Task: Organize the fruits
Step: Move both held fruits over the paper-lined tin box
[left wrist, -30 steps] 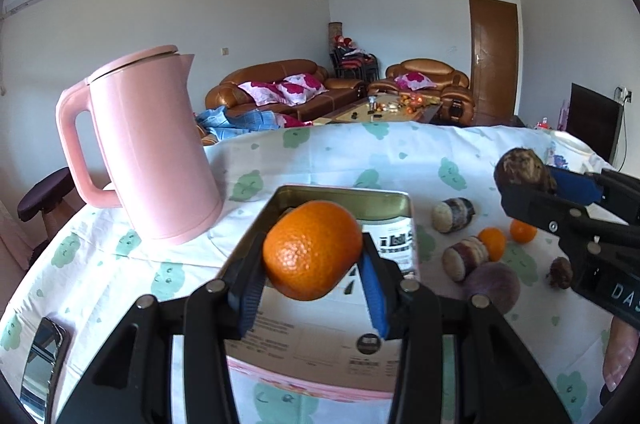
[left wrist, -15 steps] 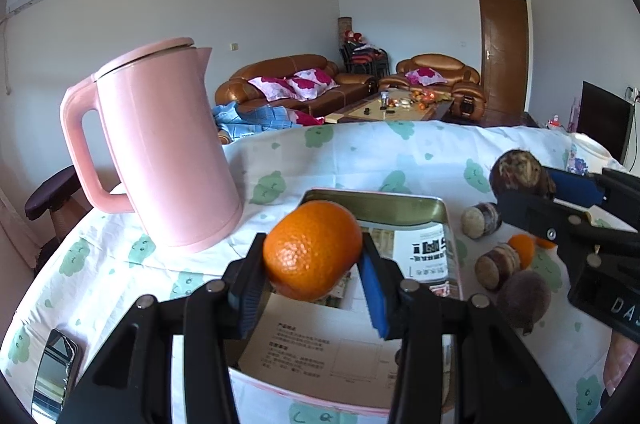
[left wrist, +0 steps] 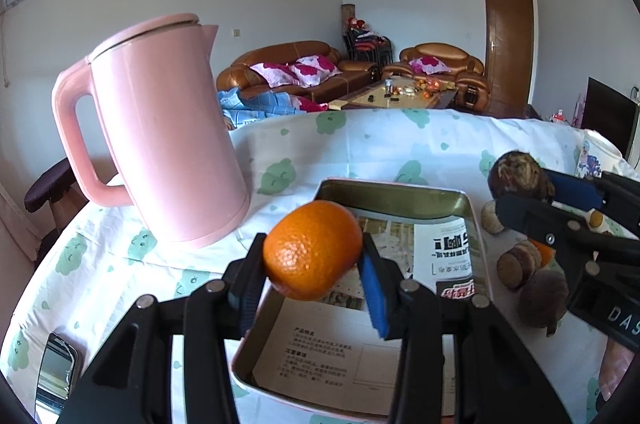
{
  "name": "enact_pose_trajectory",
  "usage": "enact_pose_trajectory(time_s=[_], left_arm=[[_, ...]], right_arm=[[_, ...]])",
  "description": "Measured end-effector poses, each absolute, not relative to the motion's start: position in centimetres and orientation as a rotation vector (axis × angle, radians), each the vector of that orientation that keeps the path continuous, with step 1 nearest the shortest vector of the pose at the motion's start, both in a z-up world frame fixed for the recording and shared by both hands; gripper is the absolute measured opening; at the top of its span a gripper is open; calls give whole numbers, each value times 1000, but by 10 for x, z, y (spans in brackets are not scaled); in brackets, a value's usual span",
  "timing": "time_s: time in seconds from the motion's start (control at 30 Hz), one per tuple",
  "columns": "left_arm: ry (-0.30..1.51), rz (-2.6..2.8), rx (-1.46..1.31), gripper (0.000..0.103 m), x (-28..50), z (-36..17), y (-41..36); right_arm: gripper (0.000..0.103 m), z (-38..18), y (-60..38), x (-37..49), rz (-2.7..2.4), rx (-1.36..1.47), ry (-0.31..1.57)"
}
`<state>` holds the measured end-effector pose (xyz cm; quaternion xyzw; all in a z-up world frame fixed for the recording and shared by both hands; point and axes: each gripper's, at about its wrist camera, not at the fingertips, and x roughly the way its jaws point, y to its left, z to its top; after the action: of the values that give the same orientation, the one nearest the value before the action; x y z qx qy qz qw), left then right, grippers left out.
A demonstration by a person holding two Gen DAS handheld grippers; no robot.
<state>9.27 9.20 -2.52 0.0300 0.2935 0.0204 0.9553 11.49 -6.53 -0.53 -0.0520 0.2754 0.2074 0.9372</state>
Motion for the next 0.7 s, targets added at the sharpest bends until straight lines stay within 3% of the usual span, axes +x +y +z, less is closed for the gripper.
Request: enact_pose_trajectory(time_s=[0.7], left_arm=[[674,24,54,45,112,-35,105]], right_arm=[[45,-24,-45,136,446,-112,633]])
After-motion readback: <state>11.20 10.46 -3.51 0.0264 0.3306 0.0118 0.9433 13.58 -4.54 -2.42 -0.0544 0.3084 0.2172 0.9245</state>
